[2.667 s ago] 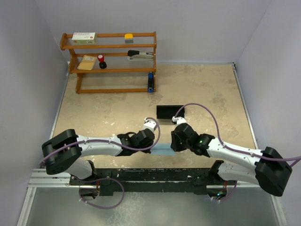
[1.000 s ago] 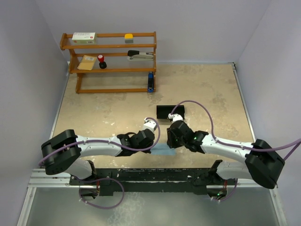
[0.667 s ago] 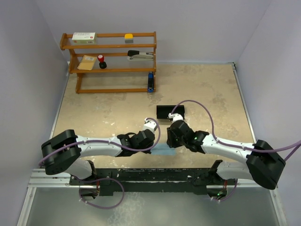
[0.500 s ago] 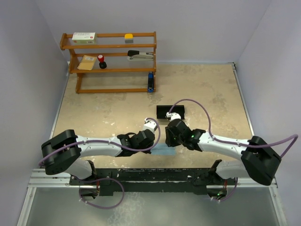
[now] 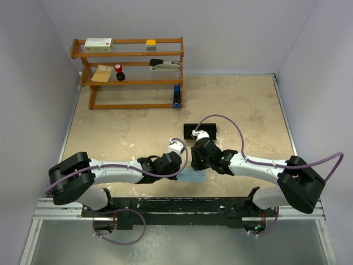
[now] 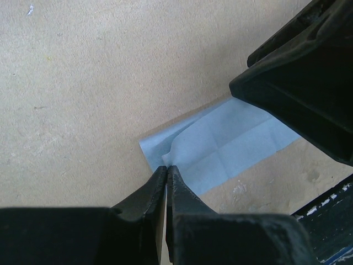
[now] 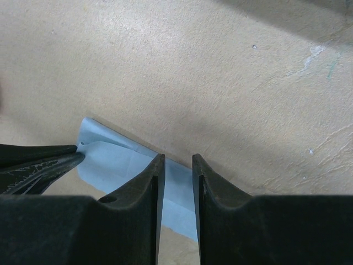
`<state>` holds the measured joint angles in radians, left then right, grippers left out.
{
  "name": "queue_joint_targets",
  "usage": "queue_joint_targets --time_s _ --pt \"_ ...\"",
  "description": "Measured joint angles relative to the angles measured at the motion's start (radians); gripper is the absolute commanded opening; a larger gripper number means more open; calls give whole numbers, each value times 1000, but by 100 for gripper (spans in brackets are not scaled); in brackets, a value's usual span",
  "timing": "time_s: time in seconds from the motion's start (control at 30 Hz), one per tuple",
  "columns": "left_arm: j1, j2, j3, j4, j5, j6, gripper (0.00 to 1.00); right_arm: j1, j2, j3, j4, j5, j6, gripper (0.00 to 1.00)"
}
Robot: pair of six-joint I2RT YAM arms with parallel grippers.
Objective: Organize the sunglasses
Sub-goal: Fold the glasses cleaning cloth at the center of the board.
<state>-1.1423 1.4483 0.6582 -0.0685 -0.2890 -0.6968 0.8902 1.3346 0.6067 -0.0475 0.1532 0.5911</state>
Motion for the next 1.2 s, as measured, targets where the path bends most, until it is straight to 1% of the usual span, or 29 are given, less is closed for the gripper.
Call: queue_joint_targets --time_s 0.8,1.2 --pt "0 0 0 0 -3 0 0 14 -2 -37 8 -61 5 29" --pt "0 1 0 0 -3 0 0 33 -48 -47 0 -67 21 29"
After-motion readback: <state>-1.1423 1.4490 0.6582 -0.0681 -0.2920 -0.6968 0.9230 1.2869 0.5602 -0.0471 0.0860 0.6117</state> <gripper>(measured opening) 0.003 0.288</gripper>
